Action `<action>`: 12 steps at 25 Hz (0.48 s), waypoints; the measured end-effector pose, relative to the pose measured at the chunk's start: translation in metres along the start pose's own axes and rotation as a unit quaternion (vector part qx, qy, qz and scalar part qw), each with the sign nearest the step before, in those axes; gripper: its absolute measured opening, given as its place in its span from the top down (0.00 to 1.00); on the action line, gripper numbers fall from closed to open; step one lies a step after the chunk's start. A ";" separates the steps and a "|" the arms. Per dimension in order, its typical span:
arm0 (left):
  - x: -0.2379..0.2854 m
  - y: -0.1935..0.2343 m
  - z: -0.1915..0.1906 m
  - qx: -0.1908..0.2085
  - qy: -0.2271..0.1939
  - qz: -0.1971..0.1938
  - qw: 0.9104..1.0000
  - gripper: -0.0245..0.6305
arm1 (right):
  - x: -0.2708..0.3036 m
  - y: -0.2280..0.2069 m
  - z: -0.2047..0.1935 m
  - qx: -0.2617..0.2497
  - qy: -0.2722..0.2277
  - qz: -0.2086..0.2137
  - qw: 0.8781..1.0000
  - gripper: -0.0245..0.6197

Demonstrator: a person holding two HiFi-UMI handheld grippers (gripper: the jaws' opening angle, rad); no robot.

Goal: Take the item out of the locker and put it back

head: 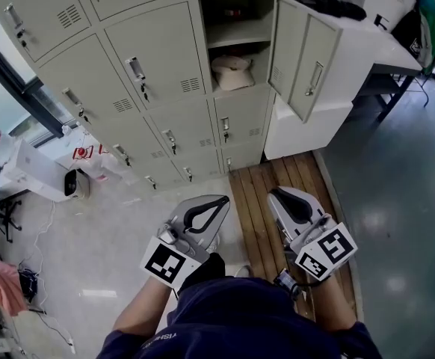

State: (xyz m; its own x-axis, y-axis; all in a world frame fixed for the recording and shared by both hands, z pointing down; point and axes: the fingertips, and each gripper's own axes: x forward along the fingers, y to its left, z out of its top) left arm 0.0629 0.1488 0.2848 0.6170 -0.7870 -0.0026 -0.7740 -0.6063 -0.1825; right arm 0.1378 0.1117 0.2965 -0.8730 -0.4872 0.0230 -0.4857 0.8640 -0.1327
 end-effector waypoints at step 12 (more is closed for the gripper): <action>0.037 0.113 -0.034 -0.025 -0.002 -0.024 0.999 0.96 | 0.108 -0.053 -0.007 0.016 0.016 -0.031 0.999 0.95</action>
State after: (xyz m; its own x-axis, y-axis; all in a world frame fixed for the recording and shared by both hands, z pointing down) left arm -0.0067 0.0478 0.2974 0.6536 -0.7569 0.0004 -0.7502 -0.6479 -0.1322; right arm 0.0692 0.0145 0.3132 -0.8424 -0.5351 0.0637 -0.5378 0.8273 -0.1623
